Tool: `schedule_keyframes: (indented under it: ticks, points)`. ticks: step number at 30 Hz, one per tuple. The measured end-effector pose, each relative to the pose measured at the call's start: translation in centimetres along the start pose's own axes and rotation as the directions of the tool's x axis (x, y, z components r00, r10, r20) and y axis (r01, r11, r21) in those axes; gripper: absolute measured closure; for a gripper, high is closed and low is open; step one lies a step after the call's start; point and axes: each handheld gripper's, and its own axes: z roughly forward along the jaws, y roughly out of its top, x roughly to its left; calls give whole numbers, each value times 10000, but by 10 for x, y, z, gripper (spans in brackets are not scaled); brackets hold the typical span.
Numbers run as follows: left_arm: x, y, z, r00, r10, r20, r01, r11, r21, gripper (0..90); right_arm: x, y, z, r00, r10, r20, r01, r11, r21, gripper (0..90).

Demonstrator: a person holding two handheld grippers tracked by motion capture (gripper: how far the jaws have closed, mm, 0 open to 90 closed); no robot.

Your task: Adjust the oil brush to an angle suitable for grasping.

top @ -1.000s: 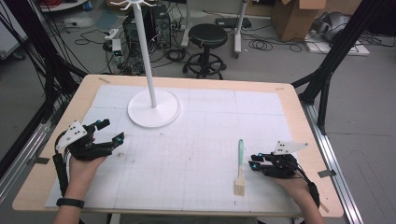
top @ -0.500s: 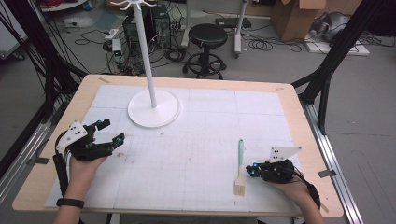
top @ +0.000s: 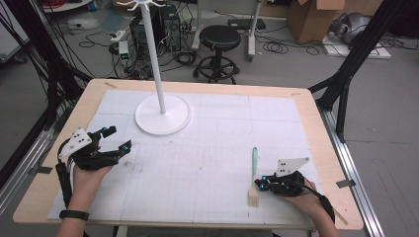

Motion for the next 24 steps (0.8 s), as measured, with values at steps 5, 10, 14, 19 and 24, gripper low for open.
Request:
schedule_keyframes:
  ticks: [5, 10, 14, 19, 24]
  points:
    - [0, 0, 1, 10000, 15, 19, -16, 10000, 14, 193, 2, 3, 4, 10000, 69, -16, -69, 10000, 32, 900]
    - [0, 0, 0, 10000, 4, 14, -4, 10000, 5, 193, 4, 9, 11, 10000, -60, 70, 59, 9999, 90, 900]
    - [-1, 0, 1, 10000, 23, 13, -23, 10000, 18, 193, 5, 17, 19, 9999, -82, 150, 79, 9998, 167, 900]
    - [0, 0, 1, 10000, 42, 25, -42, 10000, 9, 194, 8, 27, 29, 9996, 43, 290, -53, 9994, 335, 900]
    - [-1, 1, 0, 10000, 20, 38, -20, 10000, -22, 194, 8, 39, 42, 9985, 90, 532, -115, 9988, 470, 900]
